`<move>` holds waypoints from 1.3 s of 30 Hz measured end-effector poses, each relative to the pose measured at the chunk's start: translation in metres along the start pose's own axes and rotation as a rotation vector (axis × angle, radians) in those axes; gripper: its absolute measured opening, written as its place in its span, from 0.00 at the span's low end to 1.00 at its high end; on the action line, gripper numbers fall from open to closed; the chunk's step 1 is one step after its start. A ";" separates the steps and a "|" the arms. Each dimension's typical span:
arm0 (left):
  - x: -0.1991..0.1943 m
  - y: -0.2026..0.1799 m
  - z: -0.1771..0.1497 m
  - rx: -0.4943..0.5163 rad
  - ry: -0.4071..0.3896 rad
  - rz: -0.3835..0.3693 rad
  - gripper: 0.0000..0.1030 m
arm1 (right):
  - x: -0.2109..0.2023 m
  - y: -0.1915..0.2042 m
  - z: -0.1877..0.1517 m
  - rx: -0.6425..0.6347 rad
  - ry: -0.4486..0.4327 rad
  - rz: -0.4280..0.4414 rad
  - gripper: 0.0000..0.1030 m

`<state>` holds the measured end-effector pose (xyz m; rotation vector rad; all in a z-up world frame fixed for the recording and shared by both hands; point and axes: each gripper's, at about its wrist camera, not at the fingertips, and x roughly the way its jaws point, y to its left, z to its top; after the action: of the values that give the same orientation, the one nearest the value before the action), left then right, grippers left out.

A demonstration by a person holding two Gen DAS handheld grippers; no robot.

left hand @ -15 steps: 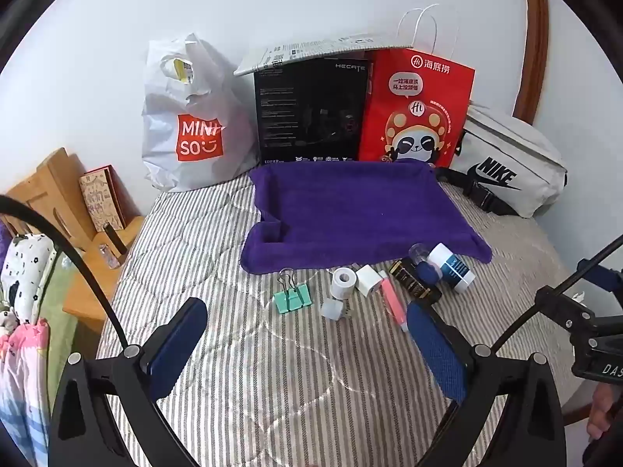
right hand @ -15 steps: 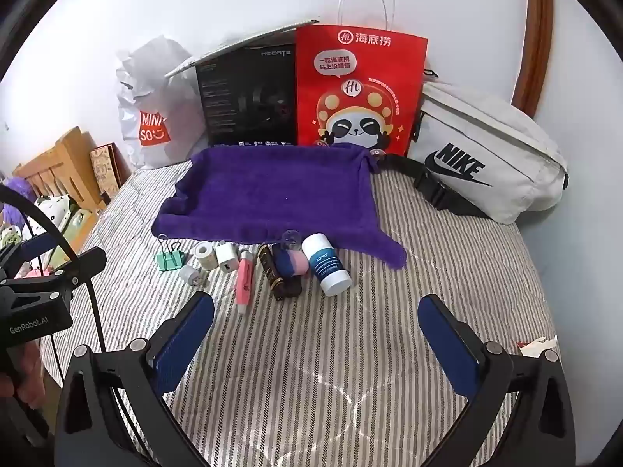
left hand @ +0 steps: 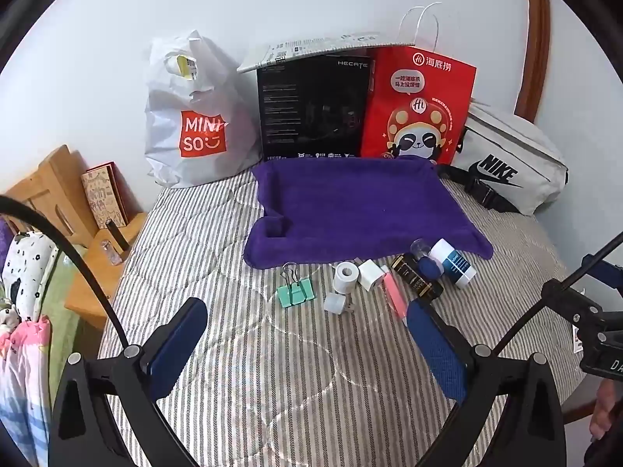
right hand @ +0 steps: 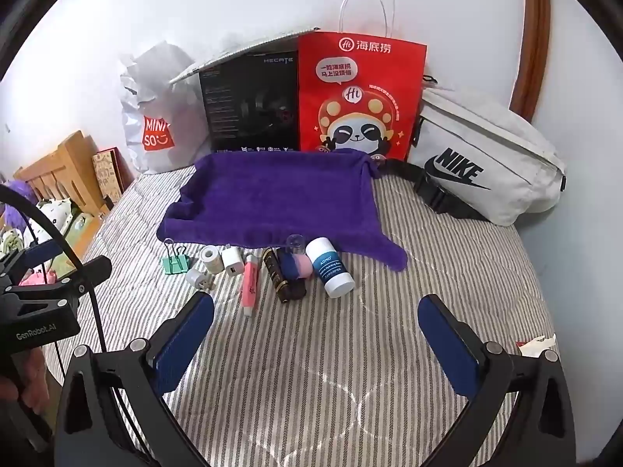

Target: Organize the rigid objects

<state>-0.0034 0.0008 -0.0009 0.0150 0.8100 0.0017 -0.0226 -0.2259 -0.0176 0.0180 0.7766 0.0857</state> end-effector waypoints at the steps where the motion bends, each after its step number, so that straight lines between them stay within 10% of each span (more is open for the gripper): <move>1: 0.000 -0.001 0.000 0.001 0.000 0.002 1.00 | 0.000 -0.001 0.000 0.002 -0.001 0.000 1.00; 39: -0.003 -0.001 -0.004 0.001 0.013 0.010 1.00 | -0.007 0.001 -0.007 0.006 -0.018 0.022 1.00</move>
<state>-0.0081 0.0000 -0.0013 0.0203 0.8229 0.0109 -0.0323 -0.2252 -0.0180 0.0333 0.7586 0.1036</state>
